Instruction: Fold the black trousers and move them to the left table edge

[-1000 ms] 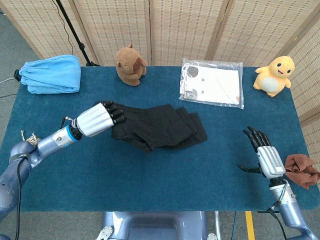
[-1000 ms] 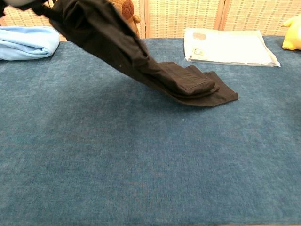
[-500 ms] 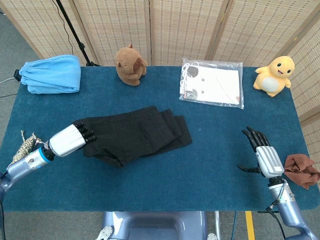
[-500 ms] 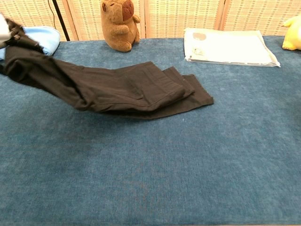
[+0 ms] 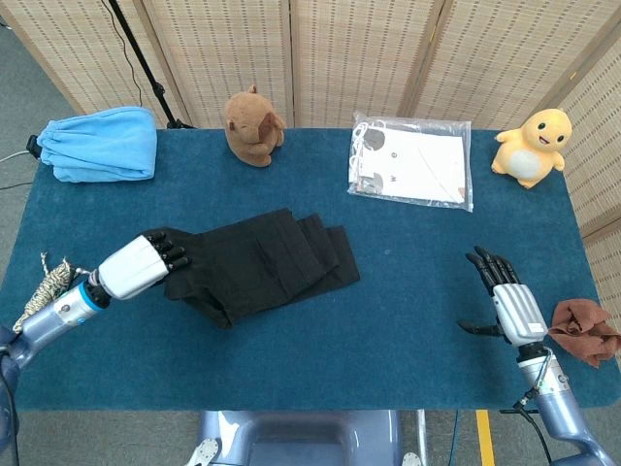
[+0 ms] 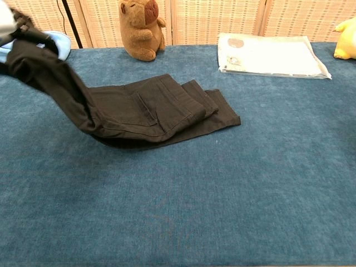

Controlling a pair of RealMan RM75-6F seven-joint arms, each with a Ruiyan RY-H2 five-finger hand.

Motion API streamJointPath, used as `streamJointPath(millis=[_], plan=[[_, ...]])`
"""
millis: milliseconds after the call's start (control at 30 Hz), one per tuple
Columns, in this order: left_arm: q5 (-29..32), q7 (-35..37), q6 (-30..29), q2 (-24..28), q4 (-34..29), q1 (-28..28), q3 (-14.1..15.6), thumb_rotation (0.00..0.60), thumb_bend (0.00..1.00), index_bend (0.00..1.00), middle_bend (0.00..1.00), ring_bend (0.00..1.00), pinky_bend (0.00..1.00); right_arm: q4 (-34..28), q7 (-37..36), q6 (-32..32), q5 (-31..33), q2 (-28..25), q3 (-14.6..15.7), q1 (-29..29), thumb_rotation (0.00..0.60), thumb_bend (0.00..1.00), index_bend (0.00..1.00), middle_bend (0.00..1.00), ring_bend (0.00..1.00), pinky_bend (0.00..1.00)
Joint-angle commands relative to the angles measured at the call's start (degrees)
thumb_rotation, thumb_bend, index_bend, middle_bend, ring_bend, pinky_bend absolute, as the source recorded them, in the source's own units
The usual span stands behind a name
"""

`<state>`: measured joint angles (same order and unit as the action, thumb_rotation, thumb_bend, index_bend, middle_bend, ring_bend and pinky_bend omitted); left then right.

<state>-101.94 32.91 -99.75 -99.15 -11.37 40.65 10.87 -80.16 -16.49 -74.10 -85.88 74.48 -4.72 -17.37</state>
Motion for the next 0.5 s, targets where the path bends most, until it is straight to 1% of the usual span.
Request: streamJointPath(millis=[33, 67, 233, 500], plan=[[1.4, 0.1, 1.7, -2.6, -1.1, 4.0, -2.2, 0.600, 0.52, 0.82, 0.64, 0.72, 0.63, -0.1, -0.1, -0.1, -0.1, -0.1, 0.0, 0.0, 0.600, 0.00, 0.00, 0.00, 0.00, 0.00], [1.7, -0.6, 3.2, -3.8, -1.2, 6.2, -2.9, 0.600, 0.52, 0.82, 0.64, 0.72, 0.63, -0.1, -0.2, -0.3, -0.1, -0.2, 0.0, 0.1, 0.600, 0.00, 0.00, 0.00, 0.00, 0.00], [2.7, -3.7, 9.1, -6.8, -0.4, 12.0, -4.5, 0.600, 0.52, 0.82, 0.64, 0.72, 0.63, 0.1, -0.8, -0.1, 0.3, -0.4, -0.1, 0.2, 0.600, 0.00, 0.00, 0.00, 0.00, 0.00], [3.1, -7.2, 17.5, -11.5, 0.3, 17.9, -5.1, 0.600, 0.51, 0.82, 0.64, 0.72, 0.63, 0.5, -1.4, 0.3, 0.7, -0.5, -0.3, 0.1, 0.600, 0.00, 0.00, 0.00, 0.00, 0.00]])
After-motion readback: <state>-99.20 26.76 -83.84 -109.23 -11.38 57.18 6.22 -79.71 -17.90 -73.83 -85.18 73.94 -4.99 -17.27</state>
